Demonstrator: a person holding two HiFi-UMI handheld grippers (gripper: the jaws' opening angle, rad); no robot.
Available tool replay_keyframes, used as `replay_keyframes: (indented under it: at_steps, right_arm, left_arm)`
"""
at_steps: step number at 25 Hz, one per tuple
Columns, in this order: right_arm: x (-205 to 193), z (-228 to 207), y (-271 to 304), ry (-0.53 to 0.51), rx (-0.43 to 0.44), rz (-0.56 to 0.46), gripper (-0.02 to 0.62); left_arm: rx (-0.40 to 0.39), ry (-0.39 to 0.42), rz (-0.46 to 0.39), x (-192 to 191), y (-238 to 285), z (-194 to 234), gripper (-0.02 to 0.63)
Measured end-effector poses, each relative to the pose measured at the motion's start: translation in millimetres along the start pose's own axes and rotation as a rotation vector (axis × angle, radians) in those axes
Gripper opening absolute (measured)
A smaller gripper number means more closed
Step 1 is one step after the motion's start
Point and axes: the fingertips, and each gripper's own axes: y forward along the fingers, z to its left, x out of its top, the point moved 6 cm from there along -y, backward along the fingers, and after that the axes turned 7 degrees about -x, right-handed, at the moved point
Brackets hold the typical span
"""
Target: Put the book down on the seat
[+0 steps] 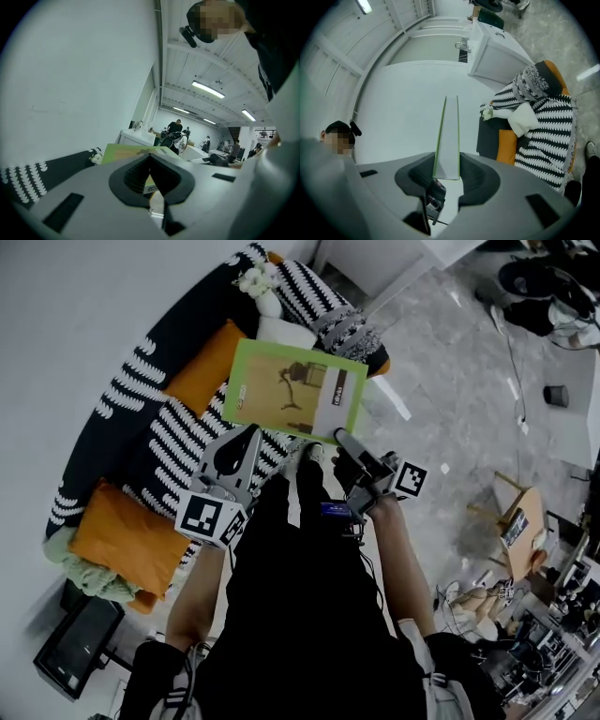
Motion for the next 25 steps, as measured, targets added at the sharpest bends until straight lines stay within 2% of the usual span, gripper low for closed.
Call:
replay_keyframes:
  at_steps: [15,25]
  right_arm:
    - [38,-74,21,0.021,-0.035,0.120,0.156]
    - [41,-97,30,0.014,-0.004,0.175,0.156]
  left_arm:
    - [0.070,-0.045,0.023,-33,43,2,0.012]
    - [0.085,-0.060,0.046,-50,56,1,0.012]
